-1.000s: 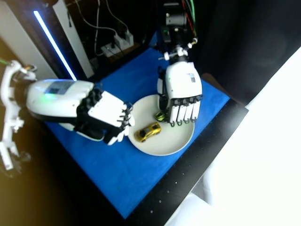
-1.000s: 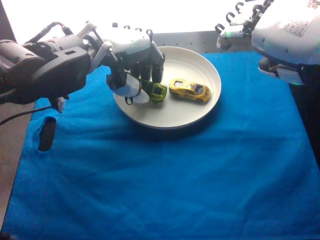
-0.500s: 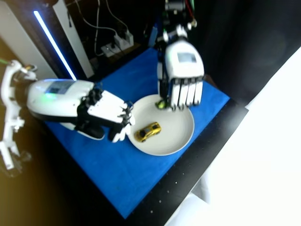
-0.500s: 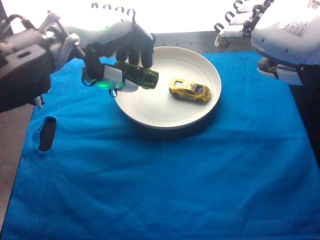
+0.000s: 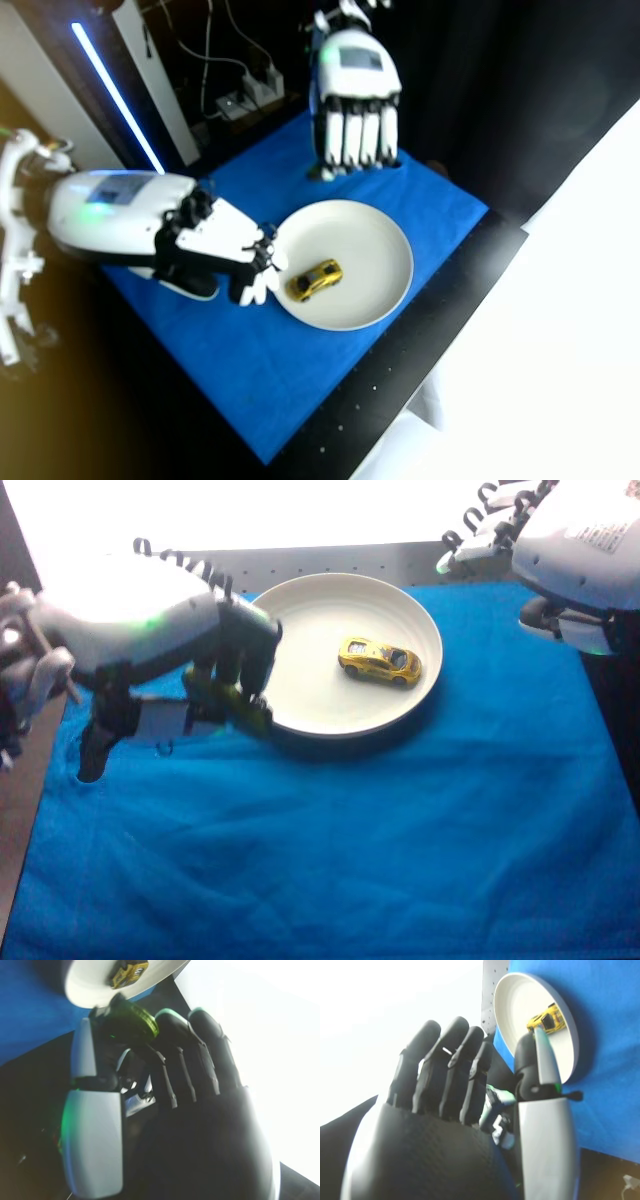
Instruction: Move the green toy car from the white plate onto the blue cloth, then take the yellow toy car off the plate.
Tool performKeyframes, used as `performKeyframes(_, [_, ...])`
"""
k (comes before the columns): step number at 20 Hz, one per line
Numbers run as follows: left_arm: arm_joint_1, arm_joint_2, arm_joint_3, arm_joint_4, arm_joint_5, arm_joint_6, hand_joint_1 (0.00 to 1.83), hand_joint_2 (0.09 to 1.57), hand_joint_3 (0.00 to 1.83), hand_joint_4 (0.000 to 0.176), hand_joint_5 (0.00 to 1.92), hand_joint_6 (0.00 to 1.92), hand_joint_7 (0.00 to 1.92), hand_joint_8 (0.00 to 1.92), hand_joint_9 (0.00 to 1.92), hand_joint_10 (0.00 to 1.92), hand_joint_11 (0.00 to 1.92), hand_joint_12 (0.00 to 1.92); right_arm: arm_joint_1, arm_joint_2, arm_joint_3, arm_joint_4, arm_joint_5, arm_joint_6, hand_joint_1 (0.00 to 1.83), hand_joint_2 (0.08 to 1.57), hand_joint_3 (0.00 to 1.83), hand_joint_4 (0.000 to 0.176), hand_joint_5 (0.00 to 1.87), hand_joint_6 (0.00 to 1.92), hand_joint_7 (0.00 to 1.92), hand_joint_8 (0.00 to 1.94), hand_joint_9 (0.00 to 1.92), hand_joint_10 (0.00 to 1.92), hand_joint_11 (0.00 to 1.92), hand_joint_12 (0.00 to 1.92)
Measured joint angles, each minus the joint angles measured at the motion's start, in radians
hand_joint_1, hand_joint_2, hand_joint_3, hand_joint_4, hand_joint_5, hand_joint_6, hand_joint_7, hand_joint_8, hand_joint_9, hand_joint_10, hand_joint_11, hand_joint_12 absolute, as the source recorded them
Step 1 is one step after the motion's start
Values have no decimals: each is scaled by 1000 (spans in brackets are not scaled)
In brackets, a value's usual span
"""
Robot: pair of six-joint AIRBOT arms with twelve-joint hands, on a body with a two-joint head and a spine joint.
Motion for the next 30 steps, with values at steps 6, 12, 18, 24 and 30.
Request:
performKeyframes(6, [58,35,-49,85,1,-111,1146,1235,0,19,739,1298,784,1385,577,1254,351,1607,-12,2,0,14,5,0,1305,1033,0,0,715,60,697,463,494,1081,267,1715])
performKeyframes(12, [79,36,-56,121,18,-140,1111,1287,2,31,690,1449,655,1499,390,1446,130,1820,-14,3,0,21,5,0,1280,1063,3,0,692,20,710,296,486,967,259,1665])
performKeyframes(18, [82,39,-56,124,13,-160,689,1061,0,31,491,723,525,817,393,1149,188,1801,-14,3,0,23,4,0,1228,1090,1,0,686,3,739,169,493,921,196,1667])
performKeyframes(24, [95,58,-59,106,-18,-174,235,953,0,6,507,471,585,432,406,888,160,1646,-14,3,2,33,5,0,1159,1108,10,0,692,3,749,123,483,893,206,1643])
performKeyframes(30, [123,56,-48,-139,-154,32,268,1263,0,33,640,29,679,35,378,765,117,1488,-14,-6,14,51,8,0,956,1115,0,0,739,21,764,80,512,915,314,1581])
